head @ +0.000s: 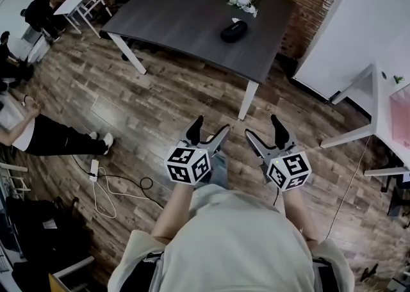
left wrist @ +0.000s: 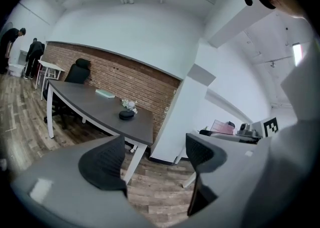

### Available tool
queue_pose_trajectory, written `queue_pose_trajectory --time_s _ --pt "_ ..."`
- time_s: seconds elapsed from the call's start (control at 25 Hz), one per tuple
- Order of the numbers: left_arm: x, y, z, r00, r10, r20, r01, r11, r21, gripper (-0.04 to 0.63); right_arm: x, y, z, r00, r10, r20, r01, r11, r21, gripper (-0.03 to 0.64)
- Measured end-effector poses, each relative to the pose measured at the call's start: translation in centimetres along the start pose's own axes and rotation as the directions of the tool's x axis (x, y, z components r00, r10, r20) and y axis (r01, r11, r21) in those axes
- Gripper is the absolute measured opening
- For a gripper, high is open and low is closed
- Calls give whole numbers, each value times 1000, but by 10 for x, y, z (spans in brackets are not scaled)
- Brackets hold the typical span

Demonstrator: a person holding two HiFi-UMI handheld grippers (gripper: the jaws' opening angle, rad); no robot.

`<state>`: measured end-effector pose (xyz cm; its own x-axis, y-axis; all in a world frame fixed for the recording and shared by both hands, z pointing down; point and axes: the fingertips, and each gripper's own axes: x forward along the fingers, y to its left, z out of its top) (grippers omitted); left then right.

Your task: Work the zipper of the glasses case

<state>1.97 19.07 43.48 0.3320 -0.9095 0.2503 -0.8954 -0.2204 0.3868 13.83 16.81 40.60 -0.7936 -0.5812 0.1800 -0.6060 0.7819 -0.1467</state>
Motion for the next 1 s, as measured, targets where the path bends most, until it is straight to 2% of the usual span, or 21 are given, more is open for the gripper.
queue_pose_trajectory --time_s 0.28,0.64,1.0 --pt "73 69 50 999 -20 -28 20 1000 -3 367 97 -43 28 1000 -21 -10 21 1000 2 365" --pt "161 148 125 994 -88 -64 90 995 43 367 219 -94 77 997 -68 24 68 998 -10 365" --pt "237 203 158 982 -151 -112 153 988 13 367 291 -141 95 990 -137 30 137 991 3 365"
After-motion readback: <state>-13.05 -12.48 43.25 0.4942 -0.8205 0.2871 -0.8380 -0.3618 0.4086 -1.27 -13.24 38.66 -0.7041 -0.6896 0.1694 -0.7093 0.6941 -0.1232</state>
